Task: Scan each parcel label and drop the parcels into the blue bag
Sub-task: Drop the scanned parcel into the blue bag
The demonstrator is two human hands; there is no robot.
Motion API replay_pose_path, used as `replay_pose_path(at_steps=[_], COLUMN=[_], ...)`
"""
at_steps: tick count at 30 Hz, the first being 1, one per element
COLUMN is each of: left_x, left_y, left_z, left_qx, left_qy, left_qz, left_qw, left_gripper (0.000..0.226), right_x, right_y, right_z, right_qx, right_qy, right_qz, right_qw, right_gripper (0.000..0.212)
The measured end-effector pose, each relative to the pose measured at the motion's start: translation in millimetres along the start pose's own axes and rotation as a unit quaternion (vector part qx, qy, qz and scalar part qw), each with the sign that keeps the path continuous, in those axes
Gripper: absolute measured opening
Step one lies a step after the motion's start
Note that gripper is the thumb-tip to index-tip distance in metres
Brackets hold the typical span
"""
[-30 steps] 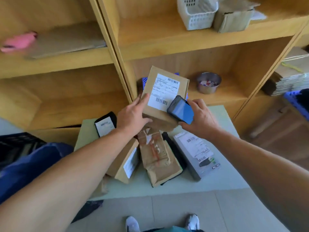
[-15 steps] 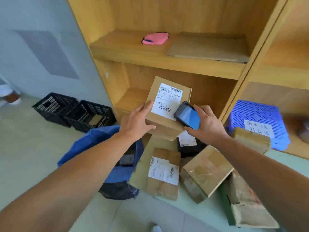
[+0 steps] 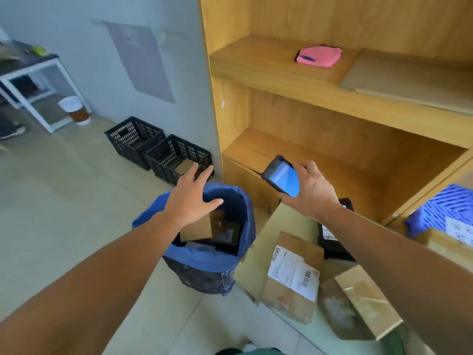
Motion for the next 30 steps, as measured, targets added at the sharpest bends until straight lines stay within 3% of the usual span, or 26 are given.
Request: replay_pose_path(at_steps=[10,25,30], left_x=[12.5,-13.9,-38.4], left_y=[95.2,274.9,323.4], left_z=[26.7,136.4,189.2], left_qx=[0.054,0.084,0.113], left_qy=[-0.001,-0.088,-0.151], left_qz=[0.11,0.235,0.262], left_qw=[0.992,0.964,0.946], left_gripper=[0.088,0.086,0.095], right_x=[-46.9,-193.1,-248.8], right_y=[69.7,223.1,260.3], right_z=[-4.7,-5.4,2.7], right_qx=[-0.002,0.024,0.061], right_qy=[-0.001,-0.009,0.01], right_qz=[0.076,0.237,0.27], right_qw=[0.997,0.971,0.961], right_gripper=[0.088,0.1,0.09])
Point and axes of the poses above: each hand's wrist, its own x-axis towards the middle knuckle, its own z-axis out of the palm, y = z × x, the point moved 2 cm from there along x, towards the middle knuckle, and after that the axes turned 9 degrees about -y, right-handed, at the moved point
